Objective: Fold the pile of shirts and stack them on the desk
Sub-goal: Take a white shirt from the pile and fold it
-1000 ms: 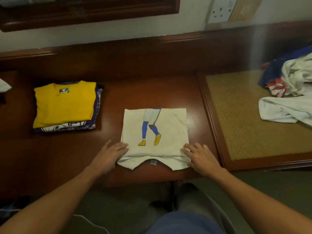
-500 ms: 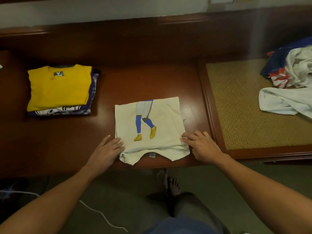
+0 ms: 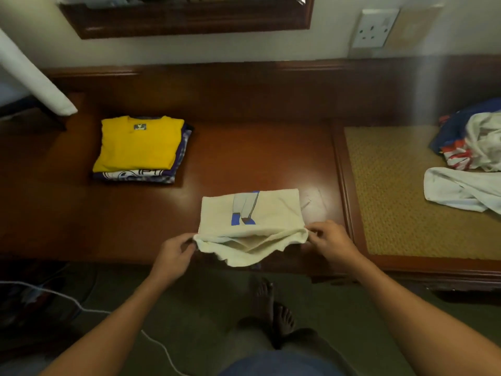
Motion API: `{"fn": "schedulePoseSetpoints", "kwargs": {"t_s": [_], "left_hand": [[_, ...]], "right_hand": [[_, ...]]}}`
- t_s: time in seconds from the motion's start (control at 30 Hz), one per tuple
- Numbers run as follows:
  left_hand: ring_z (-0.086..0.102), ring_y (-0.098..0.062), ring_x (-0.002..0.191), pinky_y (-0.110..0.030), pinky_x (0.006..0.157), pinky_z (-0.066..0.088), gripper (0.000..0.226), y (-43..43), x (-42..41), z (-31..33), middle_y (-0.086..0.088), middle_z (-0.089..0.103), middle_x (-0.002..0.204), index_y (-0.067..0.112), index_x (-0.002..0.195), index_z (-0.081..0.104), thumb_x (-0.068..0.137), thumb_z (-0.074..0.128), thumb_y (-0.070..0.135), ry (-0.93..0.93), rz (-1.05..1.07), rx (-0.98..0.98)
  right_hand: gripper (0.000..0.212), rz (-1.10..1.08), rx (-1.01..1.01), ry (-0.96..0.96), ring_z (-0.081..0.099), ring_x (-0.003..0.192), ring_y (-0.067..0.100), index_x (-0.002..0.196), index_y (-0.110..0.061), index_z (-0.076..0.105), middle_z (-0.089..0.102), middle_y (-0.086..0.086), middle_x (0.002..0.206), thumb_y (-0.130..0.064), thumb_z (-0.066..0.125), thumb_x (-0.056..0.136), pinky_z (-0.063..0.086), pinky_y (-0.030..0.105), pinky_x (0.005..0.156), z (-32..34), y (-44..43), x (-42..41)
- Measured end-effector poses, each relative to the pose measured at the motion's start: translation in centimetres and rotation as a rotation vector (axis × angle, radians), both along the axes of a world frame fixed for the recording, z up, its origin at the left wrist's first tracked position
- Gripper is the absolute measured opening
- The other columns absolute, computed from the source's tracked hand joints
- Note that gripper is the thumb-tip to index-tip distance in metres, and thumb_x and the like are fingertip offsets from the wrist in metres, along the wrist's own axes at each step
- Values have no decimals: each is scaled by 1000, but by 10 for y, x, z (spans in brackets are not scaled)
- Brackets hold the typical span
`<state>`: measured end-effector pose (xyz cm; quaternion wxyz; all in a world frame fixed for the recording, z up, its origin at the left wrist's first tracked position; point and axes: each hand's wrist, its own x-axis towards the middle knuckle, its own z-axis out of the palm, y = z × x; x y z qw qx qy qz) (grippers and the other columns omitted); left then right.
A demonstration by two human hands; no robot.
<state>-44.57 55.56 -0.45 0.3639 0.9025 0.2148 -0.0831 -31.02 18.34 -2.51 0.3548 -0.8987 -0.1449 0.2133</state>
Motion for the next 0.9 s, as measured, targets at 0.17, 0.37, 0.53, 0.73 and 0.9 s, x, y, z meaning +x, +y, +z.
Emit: {"fn": "schedulePoseSetpoints", "kwargs": {"t_s": [0.17,0.37,0.53,0.73,0.9], "left_hand": [[64,7,85,-8,71,47,24,3,-6,45,16,68,95,16,118,71,97,64,7,-162,119,-100],[64,4,81,-12,72,52,22,21,0,77,19,68,89,9,116,72,96,65,7,-266,184,-137],[67,-6,89,-21,75,55,21,52,4,81,24,71,80,13,116,72,96,65,10,-279,263,-227],[70,-10,94,-30,73,58,16,116,13,87,7,74,100,31,106,70,92,63,34,-311,372,-350],[72,-23,100,-51,80,61,21,195,32,87,-1,75,105,25,112,70,99,57,36,-246,426,-366]], "right_hand": [[13,-88,112,26,64,86,4,105,-32,76,72,-15,91,-31,69,95,45,22,65,52,12,6],[21,-139,189,32,69,91,6,110,-25,78,75,-12,94,-35,69,95,57,34,80,92,32,16],[14,-113,218,27,69,90,6,104,-28,79,76,-15,91,-33,70,94,58,35,80,102,64,23],[12,-68,260,39,66,87,7,99,-30,73,72,-12,93,-33,61,100,56,27,72,101,146,45],[16,-122,374,169,69,96,18,105,-24,70,73,-2,100,-31,57,102,61,44,85,92,237,68]]}}
